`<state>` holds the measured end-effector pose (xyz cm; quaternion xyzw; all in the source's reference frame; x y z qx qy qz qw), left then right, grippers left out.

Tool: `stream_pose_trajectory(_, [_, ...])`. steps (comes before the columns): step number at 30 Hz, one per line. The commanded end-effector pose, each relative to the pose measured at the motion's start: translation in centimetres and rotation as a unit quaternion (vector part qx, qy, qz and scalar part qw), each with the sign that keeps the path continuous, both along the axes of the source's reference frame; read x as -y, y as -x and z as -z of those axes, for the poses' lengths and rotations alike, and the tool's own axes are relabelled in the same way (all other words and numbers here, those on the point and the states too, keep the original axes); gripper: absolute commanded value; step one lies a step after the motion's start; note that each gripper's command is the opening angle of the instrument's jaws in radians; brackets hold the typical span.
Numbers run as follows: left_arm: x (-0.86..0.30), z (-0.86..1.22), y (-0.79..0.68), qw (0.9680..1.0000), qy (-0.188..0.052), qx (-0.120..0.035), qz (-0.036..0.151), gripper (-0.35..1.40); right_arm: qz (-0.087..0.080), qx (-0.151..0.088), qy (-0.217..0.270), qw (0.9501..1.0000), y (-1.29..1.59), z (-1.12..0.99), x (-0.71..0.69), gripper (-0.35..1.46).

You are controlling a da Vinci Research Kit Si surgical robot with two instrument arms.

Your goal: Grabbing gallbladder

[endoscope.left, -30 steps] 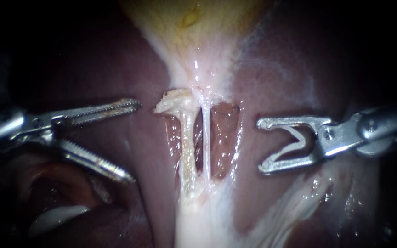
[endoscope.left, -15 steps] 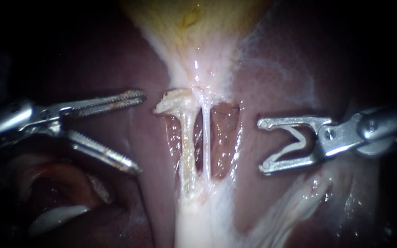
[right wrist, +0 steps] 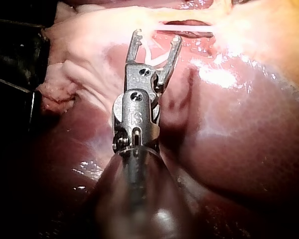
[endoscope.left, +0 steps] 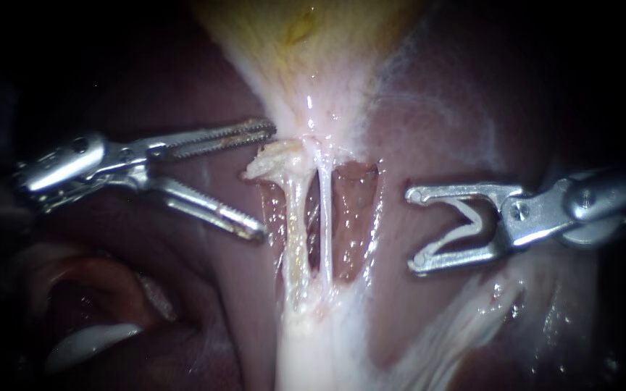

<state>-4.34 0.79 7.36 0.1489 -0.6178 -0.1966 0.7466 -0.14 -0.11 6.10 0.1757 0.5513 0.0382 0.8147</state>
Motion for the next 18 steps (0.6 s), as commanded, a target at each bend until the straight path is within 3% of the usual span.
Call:
stream_pose_trajectory(1, [0.0, -0.02, 0.0, 1.0, 0.001, -0.001, -0.002, 0.91, 0.0, 0.0, 0.0, 1.0, 0.0, 0.0, 0.0, 0.46])
stream_pose_trajectory(7, [0.01, -0.07, 0.02, 1.0, 0.004, -0.003, -0.003, 0.81, 0.0, 0.0, 0.0, 1.0, -0.01, 0.0, 0.0, 0.46])
stream_pose_trajectory(14, [0.0, -0.1, 0.0, 1.0, 0.004, -0.006, -0.007, 0.51, 0.0, 0.0, 0.0, 1.0, -0.02, 0.0, 0.0, 0.46])
stream_pose_trajectory(18, [-0.01, -0.11, -0.05, 0.9999, 0.004, -0.006, -0.01, -0.12, -0.001, 0.0, 0.0, 1.0, -0.02, 0.0, 0.0, 0.46])
